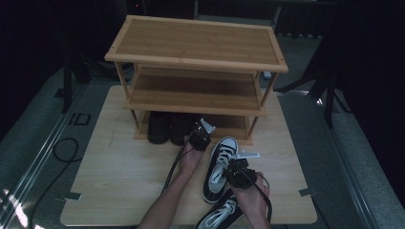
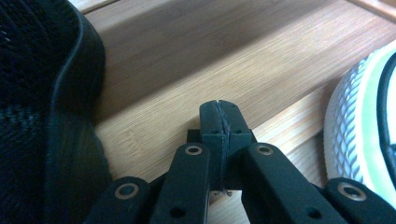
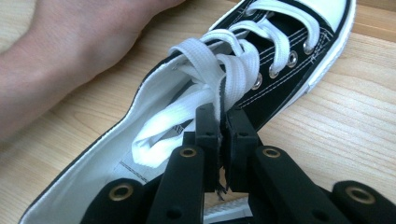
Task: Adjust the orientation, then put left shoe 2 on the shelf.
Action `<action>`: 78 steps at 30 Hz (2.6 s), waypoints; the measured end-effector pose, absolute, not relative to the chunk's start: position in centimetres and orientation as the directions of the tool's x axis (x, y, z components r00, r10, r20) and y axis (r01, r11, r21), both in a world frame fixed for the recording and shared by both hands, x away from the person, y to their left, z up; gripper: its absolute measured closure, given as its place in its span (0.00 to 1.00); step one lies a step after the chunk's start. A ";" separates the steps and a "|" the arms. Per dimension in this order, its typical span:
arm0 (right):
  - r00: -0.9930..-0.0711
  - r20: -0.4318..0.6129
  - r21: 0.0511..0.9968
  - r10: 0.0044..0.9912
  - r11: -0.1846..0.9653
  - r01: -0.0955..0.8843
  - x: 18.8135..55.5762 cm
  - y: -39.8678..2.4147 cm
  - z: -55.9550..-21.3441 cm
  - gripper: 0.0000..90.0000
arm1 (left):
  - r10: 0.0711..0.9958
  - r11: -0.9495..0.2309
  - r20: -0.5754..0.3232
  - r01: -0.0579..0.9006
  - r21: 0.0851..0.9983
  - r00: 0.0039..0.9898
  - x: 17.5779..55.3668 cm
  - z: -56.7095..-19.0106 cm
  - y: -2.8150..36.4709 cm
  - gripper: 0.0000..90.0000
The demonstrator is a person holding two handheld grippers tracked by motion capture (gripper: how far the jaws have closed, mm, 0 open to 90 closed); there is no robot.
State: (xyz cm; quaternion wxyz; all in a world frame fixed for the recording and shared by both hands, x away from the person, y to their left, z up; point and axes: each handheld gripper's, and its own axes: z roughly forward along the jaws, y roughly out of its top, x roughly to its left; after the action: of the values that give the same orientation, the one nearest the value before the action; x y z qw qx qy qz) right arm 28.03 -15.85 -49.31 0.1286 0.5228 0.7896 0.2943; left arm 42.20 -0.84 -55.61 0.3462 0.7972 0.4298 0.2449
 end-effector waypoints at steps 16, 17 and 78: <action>-0.422 0.162 0.623 0.892 0.238 0.745 28.6 -16.2 -48.9 0.98 | 0.856 -0.393 0.100 0.511 0.765 0.508 42.5 -55.9 -0.8 1.00; -0.424 0.165 0.624 0.891 0.238 0.744 28.6 -16.2 -48.8 0.98 | 0.856 -0.392 0.099 0.511 0.765 0.508 42.5 -55.9 -0.8 1.00; -0.536 0.287 0.633 0.794 0.263 0.728 33.2 -25.7 -41.1 0.98 | 0.864 -0.363 0.066 0.525 0.770 0.499 42.5 -55.9 -0.6 1.00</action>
State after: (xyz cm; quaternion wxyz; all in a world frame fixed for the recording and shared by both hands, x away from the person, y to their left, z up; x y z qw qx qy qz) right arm 33.25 -25.72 -41.05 0.0441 0.4797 0.7934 0.3722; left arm 42.48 -0.63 -55.88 0.3542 0.7901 0.4396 0.2390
